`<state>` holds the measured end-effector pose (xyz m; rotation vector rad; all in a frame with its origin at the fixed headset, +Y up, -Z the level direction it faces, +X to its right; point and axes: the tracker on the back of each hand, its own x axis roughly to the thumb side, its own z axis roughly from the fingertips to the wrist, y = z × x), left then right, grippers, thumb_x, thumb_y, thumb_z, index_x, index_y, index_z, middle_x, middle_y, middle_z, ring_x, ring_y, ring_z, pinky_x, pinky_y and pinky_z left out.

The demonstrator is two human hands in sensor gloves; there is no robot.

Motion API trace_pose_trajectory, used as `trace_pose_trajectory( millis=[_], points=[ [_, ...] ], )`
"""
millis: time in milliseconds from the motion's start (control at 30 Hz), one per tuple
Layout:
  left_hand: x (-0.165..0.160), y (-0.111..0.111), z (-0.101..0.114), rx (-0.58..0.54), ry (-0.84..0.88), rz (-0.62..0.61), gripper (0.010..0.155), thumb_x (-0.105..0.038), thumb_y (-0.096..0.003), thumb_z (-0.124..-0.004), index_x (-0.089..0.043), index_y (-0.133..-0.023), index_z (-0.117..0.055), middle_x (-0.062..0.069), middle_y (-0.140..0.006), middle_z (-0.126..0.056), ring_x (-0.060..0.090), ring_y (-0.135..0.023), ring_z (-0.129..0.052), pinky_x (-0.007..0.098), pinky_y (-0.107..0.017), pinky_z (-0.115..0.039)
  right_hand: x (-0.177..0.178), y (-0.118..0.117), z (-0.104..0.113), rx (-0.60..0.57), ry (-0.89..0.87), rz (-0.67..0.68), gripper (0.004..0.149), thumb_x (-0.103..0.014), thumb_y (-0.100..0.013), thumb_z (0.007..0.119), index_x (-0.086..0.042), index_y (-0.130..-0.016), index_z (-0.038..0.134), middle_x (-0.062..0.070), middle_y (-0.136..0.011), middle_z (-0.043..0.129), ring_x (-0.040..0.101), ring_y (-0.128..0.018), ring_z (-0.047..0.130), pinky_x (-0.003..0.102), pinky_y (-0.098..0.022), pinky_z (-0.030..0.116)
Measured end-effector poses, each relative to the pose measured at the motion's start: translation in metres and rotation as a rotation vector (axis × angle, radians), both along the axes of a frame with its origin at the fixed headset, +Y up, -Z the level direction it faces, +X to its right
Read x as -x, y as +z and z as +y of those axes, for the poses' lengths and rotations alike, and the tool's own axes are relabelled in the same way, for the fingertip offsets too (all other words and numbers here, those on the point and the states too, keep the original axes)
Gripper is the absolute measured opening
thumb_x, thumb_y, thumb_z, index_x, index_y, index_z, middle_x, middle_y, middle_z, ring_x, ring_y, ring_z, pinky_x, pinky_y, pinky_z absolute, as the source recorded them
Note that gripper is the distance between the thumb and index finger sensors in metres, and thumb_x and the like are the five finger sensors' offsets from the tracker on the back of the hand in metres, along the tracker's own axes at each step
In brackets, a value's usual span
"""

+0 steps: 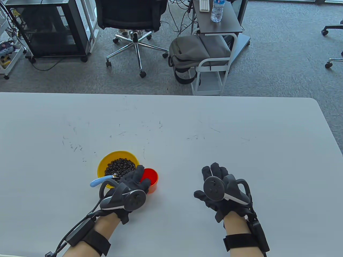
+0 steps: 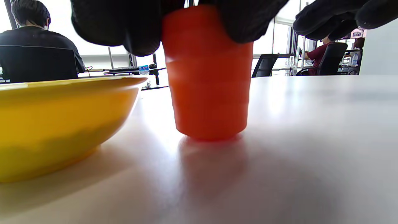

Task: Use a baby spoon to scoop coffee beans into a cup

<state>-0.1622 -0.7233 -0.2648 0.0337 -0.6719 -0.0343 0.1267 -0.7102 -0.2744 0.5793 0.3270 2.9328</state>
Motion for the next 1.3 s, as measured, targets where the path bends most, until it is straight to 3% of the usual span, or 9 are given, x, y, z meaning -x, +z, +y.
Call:
trace_pose_trajectory(
  millis=[167,367,700,867,933,1100,1300],
  points=[
    [-0.011,0.012,0.009,-0.025,0.068,-0.100,0.045,-0.031,-0.0609,-0.071,-0.011,-0.101,-0.075,0.033,-0.111,-0.048,0.052,-0.092,-0.075,0.058,-0.065,-0.070,0.000,0.000,0.000,-0.002,-0.004,0.003,0.089,-0.056,-0.055,0.067,0.002,-0.109,0.028,0.041,-0.108,0.023,0.068,-0.090,0.034,0.078,-0.061,0.045],
    [-0.033,0.030,0.004,-0.008,0.039,-0.223,0.045,-0.031,-0.0612,-0.071,-0.012,-0.102,-0.075,0.030,-0.112,-0.049,0.051,-0.093,-0.074,0.058,-0.066,-0.070,0.002,0.002,0.000,0.000,-0.001,0.012,0.089,-0.056,-0.055,0.067,0.002,-0.109,0.028,0.041,-0.108,0.023,0.068,-0.090,0.034,0.078,-0.061,0.045],
    [-0.032,0.029,-0.004,0.030,-0.013,-0.225,0.047,-0.033,-0.0605,-0.073,-0.012,-0.103,-0.075,0.027,-0.113,-0.048,0.050,-0.095,-0.072,0.059,-0.065,-0.069,0.005,0.002,0.000,0.000,0.004,0.024,0.088,-0.056,-0.055,0.067,0.002,-0.109,0.028,0.041,-0.108,0.023,0.068,-0.090,0.034,0.078,-0.061,0.045],
    [-0.018,0.022,0.012,0.066,0.017,-0.188,0.066,-0.047,-0.0589,-0.073,-0.014,-0.114,-0.056,0.027,-0.116,-0.038,0.054,-0.099,-0.062,0.064,-0.067,-0.063,0.004,0.003,0.000,0.000,0.002,0.025,0.088,-0.056,-0.055,0.067,0.002,-0.109,0.028,0.041,-0.108,0.023,0.068,-0.090,0.034,0.078,-0.061,0.045],
    [-0.003,0.016,0.024,0.073,0.080,-0.128,0.067,-0.050,-0.0597,-0.070,-0.014,-0.115,-0.053,0.029,-0.116,-0.038,0.056,-0.099,-0.061,0.065,-0.067,-0.063,0.003,0.003,0.001,0.000,-0.006,0.023,0.088,-0.056,-0.055,0.067,0.002,-0.109,0.028,0.041,-0.108,0.023,0.068,-0.090,0.034,0.078,-0.061,0.045],
    [0.064,-0.007,0.038,0.123,0.325,0.178,0.060,-0.040,-0.0624,-0.068,-0.009,-0.113,-0.058,0.031,-0.112,-0.049,0.057,-0.093,-0.066,0.064,-0.063,-0.065,0.002,0.003,0.001,0.004,-0.002,0.019,0.088,-0.056,-0.055,0.067,0.002,-0.109,0.028,0.041,-0.108,0.023,0.068,-0.090,0.034,0.078,-0.061,0.045],
    [0.133,-0.023,0.023,0.154,0.308,0.484,0.056,-0.034,-0.0630,-0.067,-0.004,-0.110,-0.062,0.034,-0.106,-0.056,0.058,-0.085,-0.070,0.062,-0.057,-0.069,0.005,0.003,0.001,0.012,-0.010,0.020,0.088,-0.056,-0.055,0.067,0.002,-0.109,0.028,0.041,-0.108,0.023,0.068,-0.090,0.034,0.078,-0.061,0.045]
  ],
)
